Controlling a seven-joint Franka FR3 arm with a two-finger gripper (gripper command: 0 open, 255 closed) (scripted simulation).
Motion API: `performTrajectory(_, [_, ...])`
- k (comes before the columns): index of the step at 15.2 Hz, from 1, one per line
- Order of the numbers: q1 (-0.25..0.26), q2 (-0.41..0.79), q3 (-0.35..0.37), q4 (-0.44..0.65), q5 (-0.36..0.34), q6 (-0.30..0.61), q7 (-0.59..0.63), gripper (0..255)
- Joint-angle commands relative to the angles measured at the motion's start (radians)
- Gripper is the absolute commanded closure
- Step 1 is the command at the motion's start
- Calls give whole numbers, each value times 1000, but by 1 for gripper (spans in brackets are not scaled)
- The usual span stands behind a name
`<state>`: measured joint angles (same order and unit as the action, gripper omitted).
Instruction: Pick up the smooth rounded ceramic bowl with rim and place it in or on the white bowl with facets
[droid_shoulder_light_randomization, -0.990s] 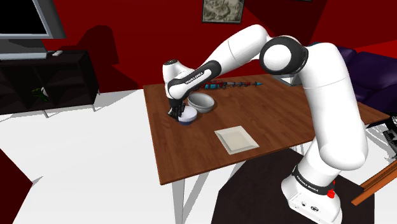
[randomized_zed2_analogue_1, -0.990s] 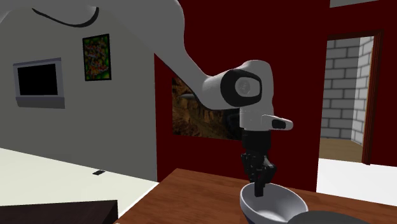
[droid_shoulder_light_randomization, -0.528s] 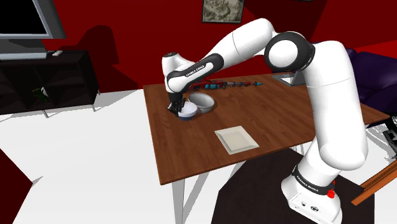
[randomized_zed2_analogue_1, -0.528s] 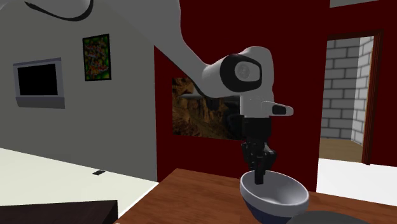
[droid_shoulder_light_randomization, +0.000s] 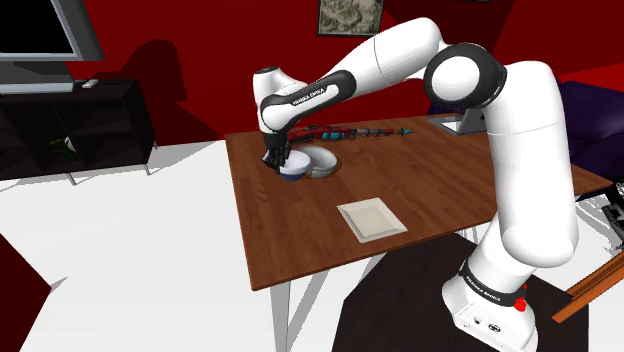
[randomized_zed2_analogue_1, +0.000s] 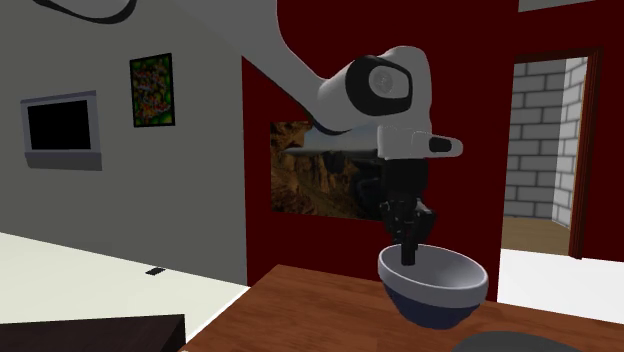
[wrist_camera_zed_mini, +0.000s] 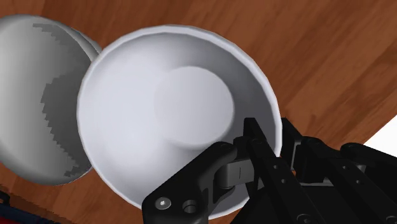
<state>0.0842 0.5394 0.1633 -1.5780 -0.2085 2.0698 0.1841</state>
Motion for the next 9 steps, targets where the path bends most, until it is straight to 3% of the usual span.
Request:
performTrajectory(1, [-3,-15,1,5,4,-19,-6,255])
performTrajectory(9, [-4,-54,7,54,16,-106,-20,255])
